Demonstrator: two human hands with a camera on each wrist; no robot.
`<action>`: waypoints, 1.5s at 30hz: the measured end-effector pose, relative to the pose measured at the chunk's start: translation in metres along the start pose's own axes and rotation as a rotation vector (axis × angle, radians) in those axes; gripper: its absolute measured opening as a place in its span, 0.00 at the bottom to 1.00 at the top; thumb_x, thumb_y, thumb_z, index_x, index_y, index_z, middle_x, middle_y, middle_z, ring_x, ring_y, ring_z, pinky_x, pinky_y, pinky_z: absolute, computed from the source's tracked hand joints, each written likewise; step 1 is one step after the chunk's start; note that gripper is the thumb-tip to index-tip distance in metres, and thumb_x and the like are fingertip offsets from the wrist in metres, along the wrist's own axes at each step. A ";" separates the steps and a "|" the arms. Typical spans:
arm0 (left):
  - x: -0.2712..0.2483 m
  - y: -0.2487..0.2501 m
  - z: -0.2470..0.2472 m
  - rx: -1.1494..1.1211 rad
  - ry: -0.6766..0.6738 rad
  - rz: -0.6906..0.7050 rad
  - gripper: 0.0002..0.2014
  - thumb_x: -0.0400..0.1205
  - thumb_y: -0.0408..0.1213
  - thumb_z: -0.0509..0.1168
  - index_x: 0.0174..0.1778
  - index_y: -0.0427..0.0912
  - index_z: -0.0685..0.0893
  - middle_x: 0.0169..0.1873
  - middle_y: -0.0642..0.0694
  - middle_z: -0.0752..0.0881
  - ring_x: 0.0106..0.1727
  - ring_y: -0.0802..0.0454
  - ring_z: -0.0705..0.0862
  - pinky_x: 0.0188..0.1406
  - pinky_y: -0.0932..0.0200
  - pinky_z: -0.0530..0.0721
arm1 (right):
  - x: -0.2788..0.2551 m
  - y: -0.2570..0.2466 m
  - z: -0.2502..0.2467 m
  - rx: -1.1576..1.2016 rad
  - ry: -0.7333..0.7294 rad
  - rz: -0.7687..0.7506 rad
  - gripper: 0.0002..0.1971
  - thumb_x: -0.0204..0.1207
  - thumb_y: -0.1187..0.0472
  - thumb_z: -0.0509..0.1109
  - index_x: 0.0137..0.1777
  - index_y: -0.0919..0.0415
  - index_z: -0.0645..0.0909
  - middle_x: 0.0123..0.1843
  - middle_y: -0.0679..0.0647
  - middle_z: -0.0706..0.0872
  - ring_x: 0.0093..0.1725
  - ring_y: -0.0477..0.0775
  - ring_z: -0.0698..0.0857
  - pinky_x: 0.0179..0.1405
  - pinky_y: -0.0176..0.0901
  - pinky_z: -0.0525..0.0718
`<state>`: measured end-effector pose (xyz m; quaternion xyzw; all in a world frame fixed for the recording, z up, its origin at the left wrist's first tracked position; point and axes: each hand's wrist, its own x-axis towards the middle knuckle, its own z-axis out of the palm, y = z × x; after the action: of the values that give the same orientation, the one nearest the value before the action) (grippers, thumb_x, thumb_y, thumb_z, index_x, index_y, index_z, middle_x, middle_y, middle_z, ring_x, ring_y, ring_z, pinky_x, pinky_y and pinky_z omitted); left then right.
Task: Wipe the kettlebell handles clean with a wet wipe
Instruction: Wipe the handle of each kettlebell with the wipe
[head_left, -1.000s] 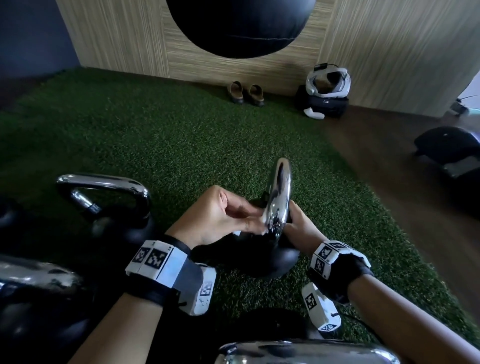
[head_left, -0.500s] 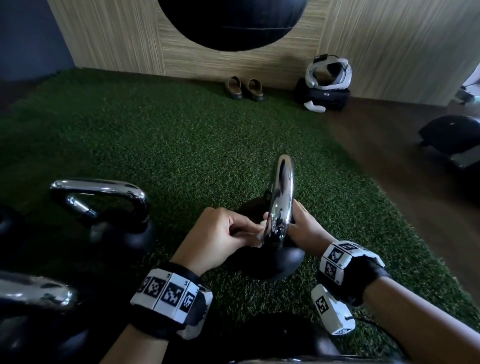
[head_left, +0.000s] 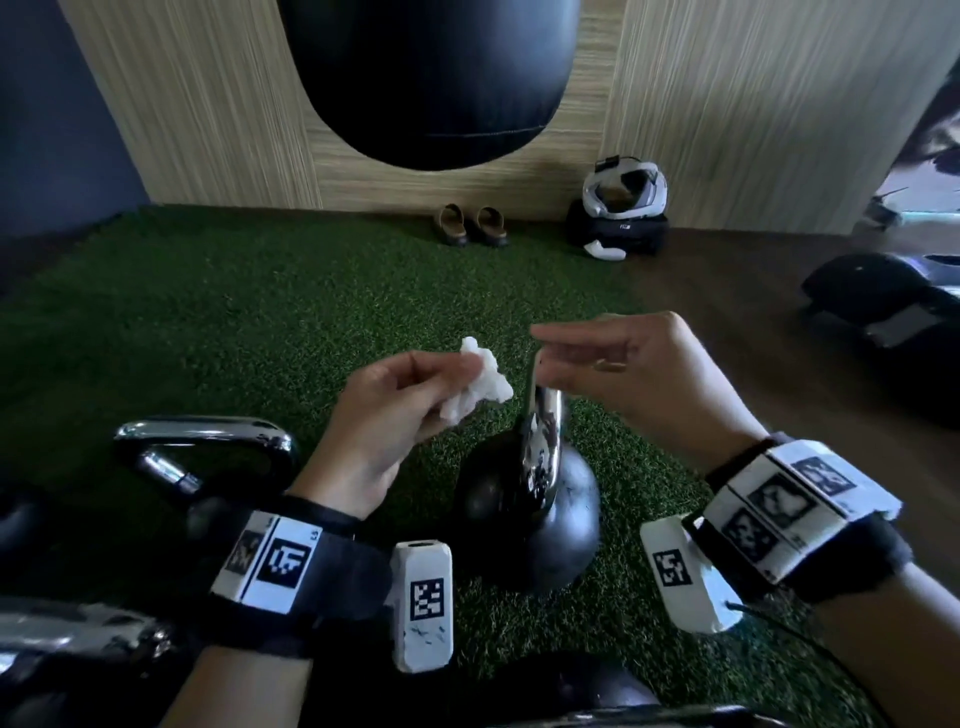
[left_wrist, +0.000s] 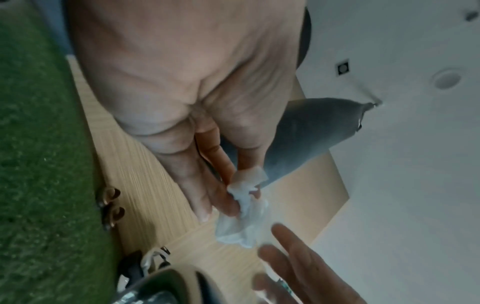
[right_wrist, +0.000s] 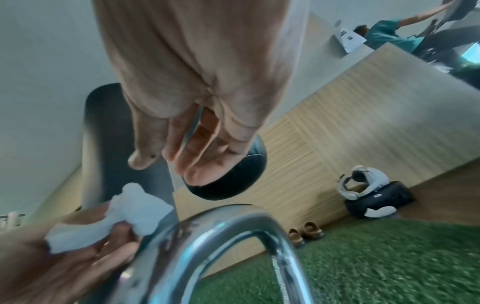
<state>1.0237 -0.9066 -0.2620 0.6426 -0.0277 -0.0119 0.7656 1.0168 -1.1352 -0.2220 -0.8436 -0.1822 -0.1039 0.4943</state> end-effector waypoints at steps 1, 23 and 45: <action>-0.001 0.004 0.005 -0.016 -0.028 -0.004 0.16 0.69 0.44 0.78 0.48 0.37 0.93 0.46 0.41 0.95 0.48 0.49 0.94 0.51 0.57 0.92 | 0.002 -0.006 0.003 -0.006 -0.036 -0.001 0.22 0.65 0.49 0.85 0.60 0.47 0.92 0.50 0.42 0.95 0.50 0.47 0.93 0.57 0.51 0.92; 0.027 -0.134 0.006 1.010 -0.457 0.075 0.72 0.52 0.72 0.82 0.89 0.65 0.48 0.88 0.58 0.57 0.91 0.43 0.53 0.87 0.27 0.56 | 0.018 0.115 0.011 0.091 0.382 0.465 0.09 0.67 0.66 0.87 0.45 0.55 0.93 0.38 0.50 0.95 0.37 0.51 0.95 0.46 0.56 0.95; 0.042 -0.150 0.015 0.914 -0.220 0.477 0.50 0.62 0.72 0.79 0.77 0.53 0.74 0.68 0.58 0.82 0.70 0.58 0.81 0.76 0.53 0.80 | 0.047 0.133 0.047 -0.029 0.379 0.326 0.10 0.75 0.57 0.82 0.55 0.54 0.94 0.43 0.49 0.95 0.38 0.41 0.90 0.37 0.32 0.86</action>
<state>1.0676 -0.9497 -0.4062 0.8817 -0.2559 0.1086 0.3811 1.1138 -1.1443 -0.3340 -0.8343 0.0536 -0.1818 0.5177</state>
